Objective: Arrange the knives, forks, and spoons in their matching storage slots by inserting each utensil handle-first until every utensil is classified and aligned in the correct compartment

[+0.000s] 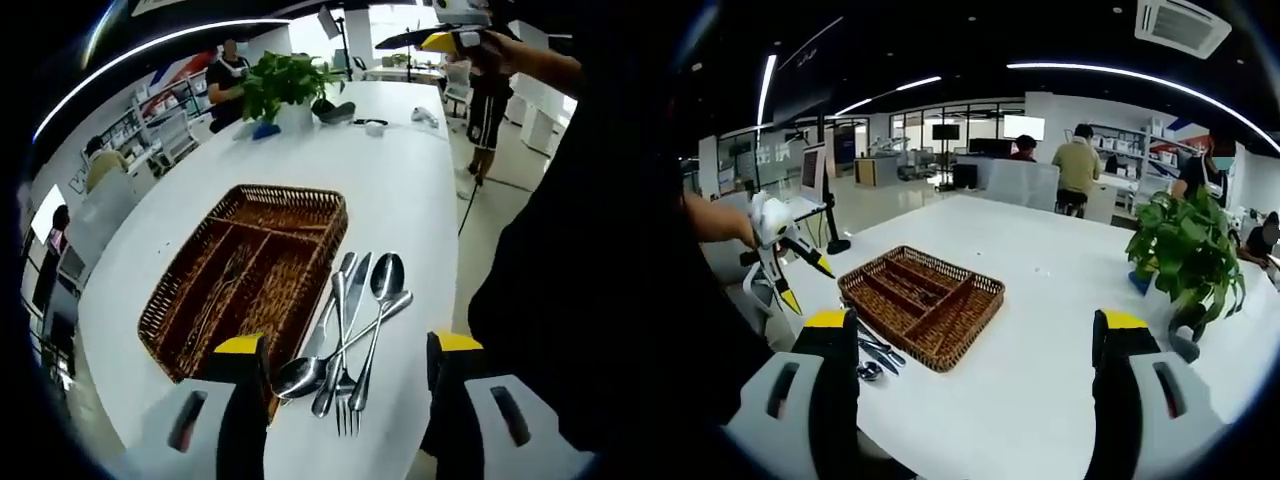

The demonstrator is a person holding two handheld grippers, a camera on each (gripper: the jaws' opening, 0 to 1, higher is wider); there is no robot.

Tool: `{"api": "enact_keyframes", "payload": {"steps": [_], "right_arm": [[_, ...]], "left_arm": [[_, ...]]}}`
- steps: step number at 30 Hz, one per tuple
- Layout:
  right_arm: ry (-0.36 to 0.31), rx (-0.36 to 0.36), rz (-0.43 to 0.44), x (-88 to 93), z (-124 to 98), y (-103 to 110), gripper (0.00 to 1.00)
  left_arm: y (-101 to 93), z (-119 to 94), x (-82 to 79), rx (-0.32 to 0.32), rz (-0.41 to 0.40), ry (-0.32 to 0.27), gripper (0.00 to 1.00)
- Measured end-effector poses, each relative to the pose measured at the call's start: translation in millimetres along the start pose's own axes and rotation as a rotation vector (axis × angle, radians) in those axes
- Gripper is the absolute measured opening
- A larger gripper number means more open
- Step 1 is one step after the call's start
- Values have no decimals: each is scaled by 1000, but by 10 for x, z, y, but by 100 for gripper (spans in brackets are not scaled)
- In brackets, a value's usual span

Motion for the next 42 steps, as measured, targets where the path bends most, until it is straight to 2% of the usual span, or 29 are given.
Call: {"api": "enact_keyframes", "payload": {"steps": [3,6,10,21,24,29,42], "right_arm": [[2,3,0,12,-8,-24,100],[-1,6,4,14,-16,-48,100],[-1,15,8,30,-32,-81,100],[1,28,18,64,-62,-101,100],[2,26,20,73,-61,-94,100],[10,22,22,92,-59,-79,100],[34,3,23,124,-40,-33,100]], "left_arm": [[-4,84,55,17,35,29,59],[-18,156,74,23,39,32,58],[-28,232,114,42,29,47,51],[-67,361,203,74,12,65,44],[-100,422,297,101,-5,104,38],[-150,532,392,132,-16,136,34],[-256,789,508,187,-3,182,29]]}}
Point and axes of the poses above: the point that each gripper's makers call its tool centre point, and the gripper's own axes: z roughly forward along the fingers, y roughly to its left, x roughly out of its underside, the point moved 6 cm from there along -z, roughly backward along the fingers, and after that the axes turned 10 degrees about -y, right-handed, at the moved point
